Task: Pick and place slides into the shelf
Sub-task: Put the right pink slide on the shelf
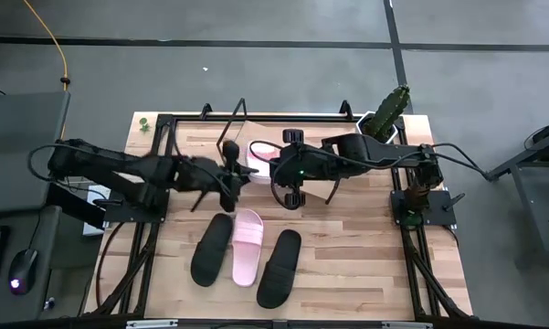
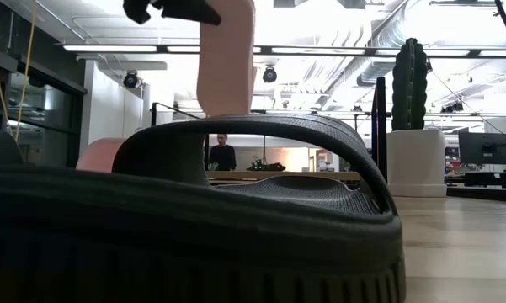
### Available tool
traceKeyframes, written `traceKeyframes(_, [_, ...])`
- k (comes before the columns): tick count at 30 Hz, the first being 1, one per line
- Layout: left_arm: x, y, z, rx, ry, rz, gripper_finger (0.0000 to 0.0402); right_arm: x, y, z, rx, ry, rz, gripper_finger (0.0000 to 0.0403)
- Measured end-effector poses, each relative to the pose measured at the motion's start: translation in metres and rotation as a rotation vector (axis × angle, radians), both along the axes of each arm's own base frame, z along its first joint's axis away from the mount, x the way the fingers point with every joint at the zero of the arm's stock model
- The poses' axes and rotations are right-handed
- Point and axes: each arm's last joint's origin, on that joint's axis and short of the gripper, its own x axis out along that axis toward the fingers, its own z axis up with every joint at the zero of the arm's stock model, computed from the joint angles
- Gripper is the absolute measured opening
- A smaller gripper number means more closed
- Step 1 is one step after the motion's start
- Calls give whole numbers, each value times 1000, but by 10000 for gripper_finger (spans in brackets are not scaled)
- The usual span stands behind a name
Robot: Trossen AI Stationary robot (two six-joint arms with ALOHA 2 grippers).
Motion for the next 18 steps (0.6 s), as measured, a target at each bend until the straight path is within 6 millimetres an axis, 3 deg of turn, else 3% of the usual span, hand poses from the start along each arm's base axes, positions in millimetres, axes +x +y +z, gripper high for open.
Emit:
traceKeyframes(10, [-25, 51, 18, -77, -78, -96, 44, -1, 4, -1, 26, 21, 58, 87])
traceKeyframes(18, [-44, 103, 10, -154, -119, -113, 44, 0, 4, -1, 37, 16, 67, 87])
